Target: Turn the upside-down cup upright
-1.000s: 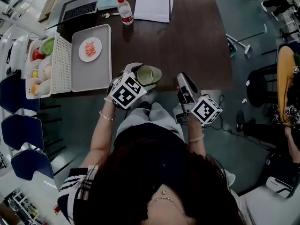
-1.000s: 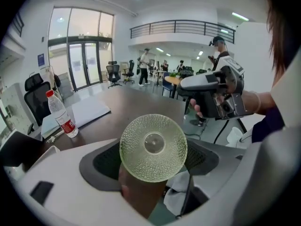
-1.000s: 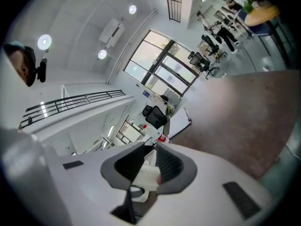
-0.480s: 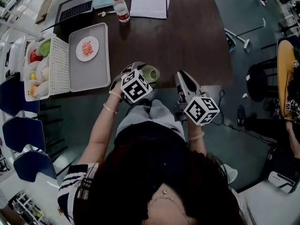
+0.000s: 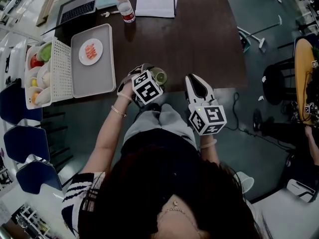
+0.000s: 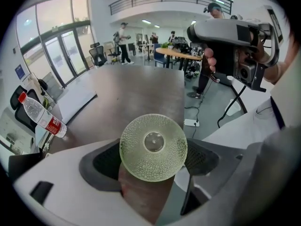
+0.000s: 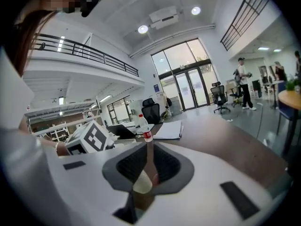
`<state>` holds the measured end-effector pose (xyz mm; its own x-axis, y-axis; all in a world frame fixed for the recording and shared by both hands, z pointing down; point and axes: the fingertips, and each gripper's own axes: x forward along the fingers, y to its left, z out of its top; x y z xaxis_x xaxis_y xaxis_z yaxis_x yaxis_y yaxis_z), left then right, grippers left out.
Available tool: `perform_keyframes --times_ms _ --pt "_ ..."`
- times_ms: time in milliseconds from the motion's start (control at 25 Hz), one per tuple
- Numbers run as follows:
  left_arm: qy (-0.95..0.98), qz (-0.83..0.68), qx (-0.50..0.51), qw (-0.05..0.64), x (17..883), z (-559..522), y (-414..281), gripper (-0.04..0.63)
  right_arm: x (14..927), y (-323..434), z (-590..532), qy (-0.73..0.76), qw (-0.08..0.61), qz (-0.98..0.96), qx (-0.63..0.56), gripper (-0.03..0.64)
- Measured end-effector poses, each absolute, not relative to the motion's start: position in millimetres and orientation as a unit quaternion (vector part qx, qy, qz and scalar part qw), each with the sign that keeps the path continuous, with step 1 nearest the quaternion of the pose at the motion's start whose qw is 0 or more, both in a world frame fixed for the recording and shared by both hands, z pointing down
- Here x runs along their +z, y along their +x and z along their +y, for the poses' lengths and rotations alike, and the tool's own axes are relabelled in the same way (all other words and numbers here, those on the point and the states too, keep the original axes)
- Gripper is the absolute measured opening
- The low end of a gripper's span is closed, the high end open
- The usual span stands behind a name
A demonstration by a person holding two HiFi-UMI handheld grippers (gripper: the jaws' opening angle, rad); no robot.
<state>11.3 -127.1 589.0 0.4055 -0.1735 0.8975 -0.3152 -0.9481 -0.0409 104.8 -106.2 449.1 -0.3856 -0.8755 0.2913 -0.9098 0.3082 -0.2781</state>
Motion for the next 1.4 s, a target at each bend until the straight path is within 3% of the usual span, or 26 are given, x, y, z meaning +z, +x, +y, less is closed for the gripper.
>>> perform_keyframes --times_ms 1400 --pt "0.819 -0.119 0.561 -0.012 607 -130 32 0.400 456 123 -96 0.564 0.028 -0.791 0.234 0.037"
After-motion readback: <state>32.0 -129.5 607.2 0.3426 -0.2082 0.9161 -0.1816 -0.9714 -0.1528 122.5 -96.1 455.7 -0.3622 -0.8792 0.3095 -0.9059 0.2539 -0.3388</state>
